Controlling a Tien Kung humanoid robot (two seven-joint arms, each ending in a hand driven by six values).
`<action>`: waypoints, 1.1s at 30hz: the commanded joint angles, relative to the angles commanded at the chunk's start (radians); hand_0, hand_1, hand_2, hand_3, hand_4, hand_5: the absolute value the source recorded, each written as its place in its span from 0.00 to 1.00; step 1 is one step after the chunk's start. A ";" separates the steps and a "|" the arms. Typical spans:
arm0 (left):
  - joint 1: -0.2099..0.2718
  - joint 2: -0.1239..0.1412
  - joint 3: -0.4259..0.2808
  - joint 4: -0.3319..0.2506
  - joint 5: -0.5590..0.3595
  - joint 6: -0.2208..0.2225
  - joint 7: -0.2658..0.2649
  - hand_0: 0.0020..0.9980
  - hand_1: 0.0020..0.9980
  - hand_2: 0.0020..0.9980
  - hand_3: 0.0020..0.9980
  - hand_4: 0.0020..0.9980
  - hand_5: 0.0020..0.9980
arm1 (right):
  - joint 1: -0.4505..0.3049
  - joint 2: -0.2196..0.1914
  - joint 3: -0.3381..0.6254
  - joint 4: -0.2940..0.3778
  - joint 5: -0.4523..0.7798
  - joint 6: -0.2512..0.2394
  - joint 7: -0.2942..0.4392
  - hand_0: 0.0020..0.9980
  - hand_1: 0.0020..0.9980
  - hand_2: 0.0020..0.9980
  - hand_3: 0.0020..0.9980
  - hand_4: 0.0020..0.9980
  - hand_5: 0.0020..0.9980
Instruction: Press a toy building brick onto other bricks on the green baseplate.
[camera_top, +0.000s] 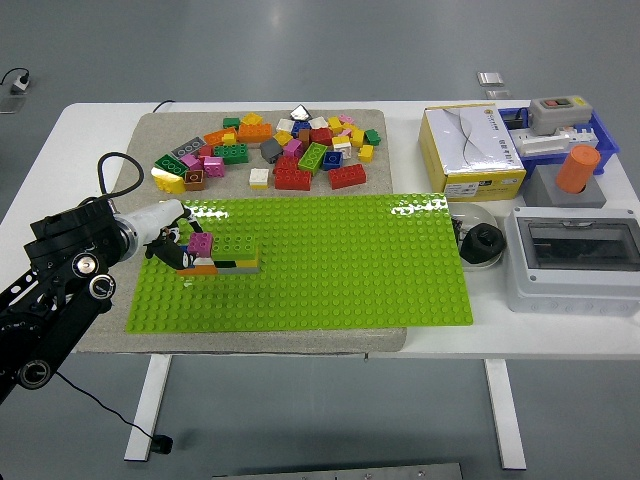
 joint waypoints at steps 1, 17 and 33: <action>0.001 0.000 0.000 0.001 0.000 0.000 0.000 0.13 0.00 0.07 0.44 0.62 0.00 | 0.000 0.000 0.000 0.000 0.000 0.000 0.000 0.63 0.38 0.51 0.71 0.69 0.92; 0.007 -0.010 0.000 0.014 -0.002 0.013 -0.011 0.13 0.00 0.07 0.51 0.58 0.00 | 0.001 0.000 0.000 0.000 0.002 -0.001 0.000 0.63 0.38 0.51 0.71 0.70 0.92; 0.009 -0.010 0.000 0.008 0.001 0.004 -0.020 0.14 0.00 0.09 0.59 0.59 0.00 | 0.000 -0.001 -0.001 0.000 0.002 0.002 -0.002 0.63 0.38 0.51 0.71 0.70 0.92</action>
